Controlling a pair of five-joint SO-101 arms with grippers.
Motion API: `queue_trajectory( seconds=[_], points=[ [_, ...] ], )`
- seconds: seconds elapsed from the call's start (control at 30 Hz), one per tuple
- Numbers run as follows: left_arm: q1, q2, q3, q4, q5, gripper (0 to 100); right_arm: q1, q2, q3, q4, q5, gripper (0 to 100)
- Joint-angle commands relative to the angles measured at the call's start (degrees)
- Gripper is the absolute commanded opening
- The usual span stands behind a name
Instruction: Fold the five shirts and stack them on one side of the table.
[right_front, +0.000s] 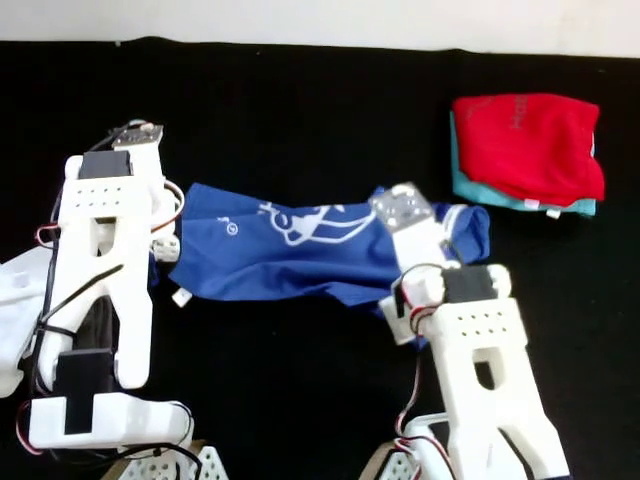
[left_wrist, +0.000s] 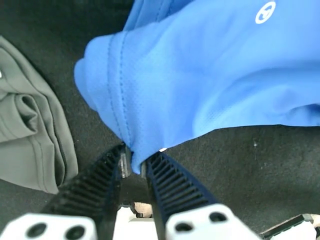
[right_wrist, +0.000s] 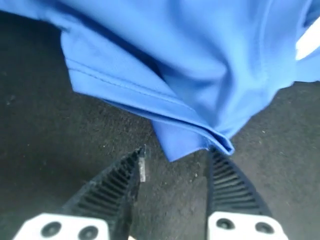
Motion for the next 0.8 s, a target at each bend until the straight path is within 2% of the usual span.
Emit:
queue_trajectory(
  seconds=[0.0,0.2,0.3,0.43,0.63,0.77],
  points=[
    [0.13,-2.42,-0.31,-0.53,0.18,1,0.4,-0.75,4.18,-5.85,0.62,19.8],
    [0.13,-2.42,-0.22,-0.18,0.18,1,-3.56,-1.27,5.05,0.92,0.7,19.8],
    [0.13,-2.42,-0.22,-0.09,0.18,1,-4.0,-1.36,4.97,1.54,4.66,19.8],
    [0.13,-2.42,-0.22,-0.09,0.18,1,-4.18,-1.36,4.88,1.71,5.27,19.8],
    [0.13,-2.42,-0.22,-0.18,0.18,1,-0.04,-1.27,-7.78,2.77,4.48,19.8],
    [0.13,-2.42,-0.4,-0.35,0.18,1,0.22,-0.66,-13.67,1.01,-0.53,19.8]
  ],
)
